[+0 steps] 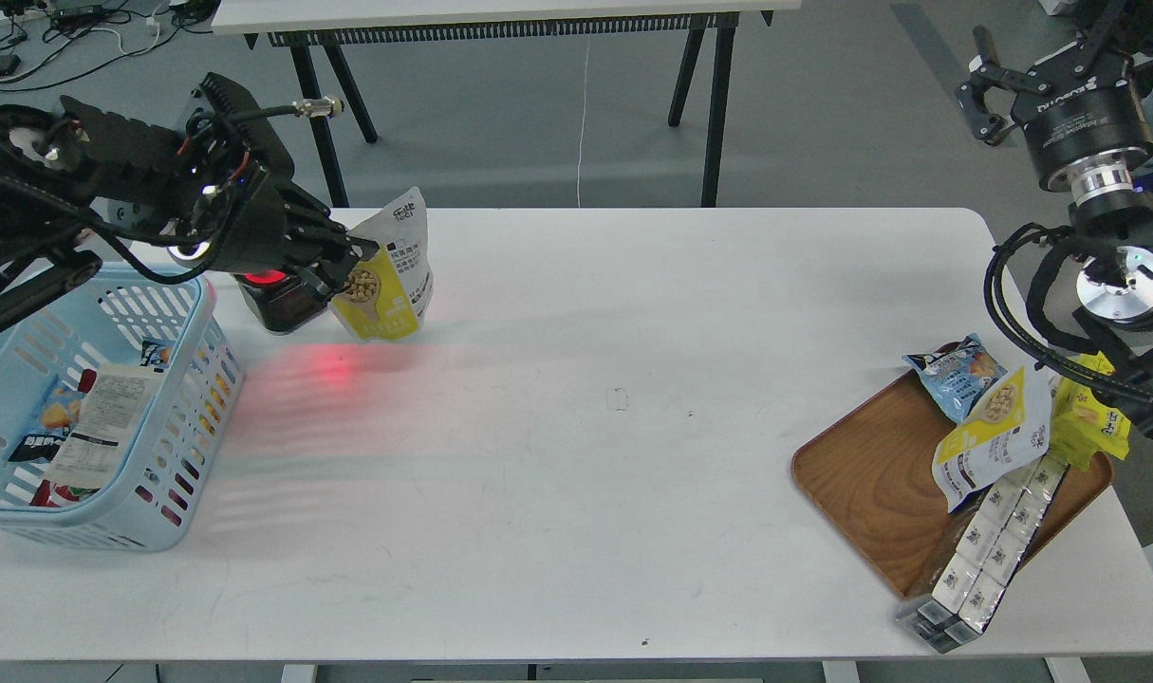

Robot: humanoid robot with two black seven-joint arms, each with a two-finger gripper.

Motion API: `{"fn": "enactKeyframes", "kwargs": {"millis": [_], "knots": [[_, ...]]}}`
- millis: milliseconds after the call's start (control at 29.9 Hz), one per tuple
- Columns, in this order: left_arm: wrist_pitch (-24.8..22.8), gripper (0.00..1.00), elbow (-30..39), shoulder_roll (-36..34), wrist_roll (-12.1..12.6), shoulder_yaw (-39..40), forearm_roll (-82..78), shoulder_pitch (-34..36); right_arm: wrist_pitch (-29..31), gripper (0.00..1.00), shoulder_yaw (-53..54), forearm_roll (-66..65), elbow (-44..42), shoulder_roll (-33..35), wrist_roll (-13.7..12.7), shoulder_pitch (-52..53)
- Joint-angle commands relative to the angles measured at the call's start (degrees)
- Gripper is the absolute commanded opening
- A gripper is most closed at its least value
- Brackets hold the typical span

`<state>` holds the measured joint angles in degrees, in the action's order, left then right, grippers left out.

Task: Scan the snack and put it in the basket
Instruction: 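Move the pouch over the blue basket and release it inside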

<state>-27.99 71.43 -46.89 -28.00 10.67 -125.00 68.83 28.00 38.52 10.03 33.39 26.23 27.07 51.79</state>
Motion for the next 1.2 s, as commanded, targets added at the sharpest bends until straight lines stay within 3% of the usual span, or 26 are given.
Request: {"fn": "enactKeyframes", "kwargs": {"millis": [0,201,836,1171], "knots": [[-0.01,0.00,0.03,-0.13,0.00,-0.13,0.00,-0.10,0.00,0.99,-0.02,-0.01,0.01,0.40,-0.09,0.06],[-0.01,0.00,0.82,-1.71,0.00,1.80,0.00,0.42,0.00,0.99,-0.02,-0.01,-0.08,0.57,-0.09,-0.02],[-0.01,0.00,11.80,-28.68,0.00,3.74,8.10,0.16,0.00,0.99,-0.02,-0.10,-0.25,0.05,-0.09,-0.20],[-0.01,0.00,11.54,-38.01,0.00,2.86,12.76,-0.10,0.00,0.99,-0.11,-0.10,-0.25,-0.31,-0.09,-0.20]]}}
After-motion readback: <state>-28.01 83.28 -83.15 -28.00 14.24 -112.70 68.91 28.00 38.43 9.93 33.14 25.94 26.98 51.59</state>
